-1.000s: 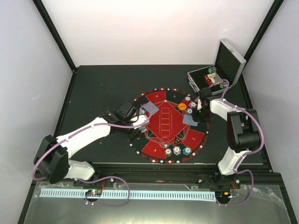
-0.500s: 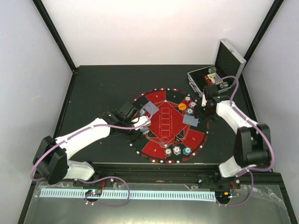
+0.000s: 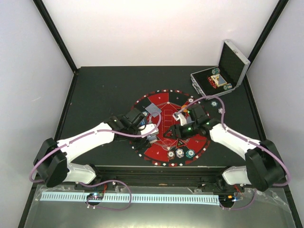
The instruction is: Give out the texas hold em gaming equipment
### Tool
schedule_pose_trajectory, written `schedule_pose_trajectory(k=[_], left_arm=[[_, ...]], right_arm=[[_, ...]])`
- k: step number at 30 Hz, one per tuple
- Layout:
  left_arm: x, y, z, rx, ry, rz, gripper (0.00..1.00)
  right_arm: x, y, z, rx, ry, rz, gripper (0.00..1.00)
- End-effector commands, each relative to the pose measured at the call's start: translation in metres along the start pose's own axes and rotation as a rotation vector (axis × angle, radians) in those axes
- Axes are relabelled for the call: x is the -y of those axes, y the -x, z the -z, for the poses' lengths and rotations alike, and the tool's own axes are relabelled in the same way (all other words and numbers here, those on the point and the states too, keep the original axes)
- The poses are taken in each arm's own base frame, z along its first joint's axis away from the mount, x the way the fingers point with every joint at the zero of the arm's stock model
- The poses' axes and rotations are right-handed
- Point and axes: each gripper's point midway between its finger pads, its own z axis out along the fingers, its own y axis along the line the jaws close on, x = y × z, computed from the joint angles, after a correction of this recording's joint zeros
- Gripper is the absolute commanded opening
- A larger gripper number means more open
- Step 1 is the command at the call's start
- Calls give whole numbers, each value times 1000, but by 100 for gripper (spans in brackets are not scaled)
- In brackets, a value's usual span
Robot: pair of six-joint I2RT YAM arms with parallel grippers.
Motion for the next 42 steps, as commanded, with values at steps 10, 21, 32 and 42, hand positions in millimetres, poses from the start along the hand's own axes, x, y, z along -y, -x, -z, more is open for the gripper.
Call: schedule_pose_trajectory(k=[10,21,32,42], left_arm=[[17,17,8,57,-41,-60,35],[19,18,9,64,-46,-70,35],[20,19,10,65,-46,-74,35],[19,18,10,64,-38,-73,35]], right_arm=[[-60,-4,-22,-62,332,48,67],[-63,-12,-44,-139,352,62,67],[-62,-13,-59,-176,340,63,65],[-37,-4,-53,-140,219,54,51]])
